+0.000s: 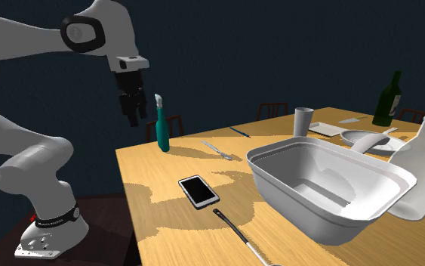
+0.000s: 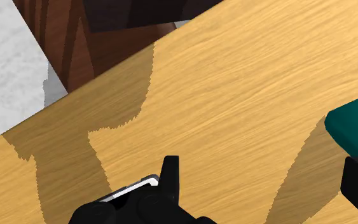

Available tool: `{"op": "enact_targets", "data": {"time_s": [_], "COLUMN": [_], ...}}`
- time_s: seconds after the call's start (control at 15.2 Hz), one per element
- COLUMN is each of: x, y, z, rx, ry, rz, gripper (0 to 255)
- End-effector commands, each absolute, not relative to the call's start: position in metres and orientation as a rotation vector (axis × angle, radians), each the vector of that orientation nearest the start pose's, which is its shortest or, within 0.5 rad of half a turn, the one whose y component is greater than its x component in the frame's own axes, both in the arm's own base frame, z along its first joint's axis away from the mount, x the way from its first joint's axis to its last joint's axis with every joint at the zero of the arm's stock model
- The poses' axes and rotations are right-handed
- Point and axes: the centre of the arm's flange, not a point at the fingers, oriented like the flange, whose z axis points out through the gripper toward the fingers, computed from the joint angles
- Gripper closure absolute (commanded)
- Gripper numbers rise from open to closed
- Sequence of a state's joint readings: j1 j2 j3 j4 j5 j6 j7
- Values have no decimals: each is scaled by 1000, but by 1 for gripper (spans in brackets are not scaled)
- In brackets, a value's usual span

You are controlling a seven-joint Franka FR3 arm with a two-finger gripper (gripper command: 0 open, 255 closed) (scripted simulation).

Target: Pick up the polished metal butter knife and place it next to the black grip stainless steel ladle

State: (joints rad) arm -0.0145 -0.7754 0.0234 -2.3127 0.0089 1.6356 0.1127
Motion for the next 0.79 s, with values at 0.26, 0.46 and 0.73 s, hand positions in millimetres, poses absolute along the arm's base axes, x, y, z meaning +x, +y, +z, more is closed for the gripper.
{"op": "enact_targets", "data": {"time_s": [0.26,0.46,0.73], "x": [351,380,423], "y": [46,73,102], "z": [596,582,564], "rx": [-3119,-3095,-3047], "ry": [413,592,828], "rz": [-129,-109,-82], "gripper": [0,0,0]}}
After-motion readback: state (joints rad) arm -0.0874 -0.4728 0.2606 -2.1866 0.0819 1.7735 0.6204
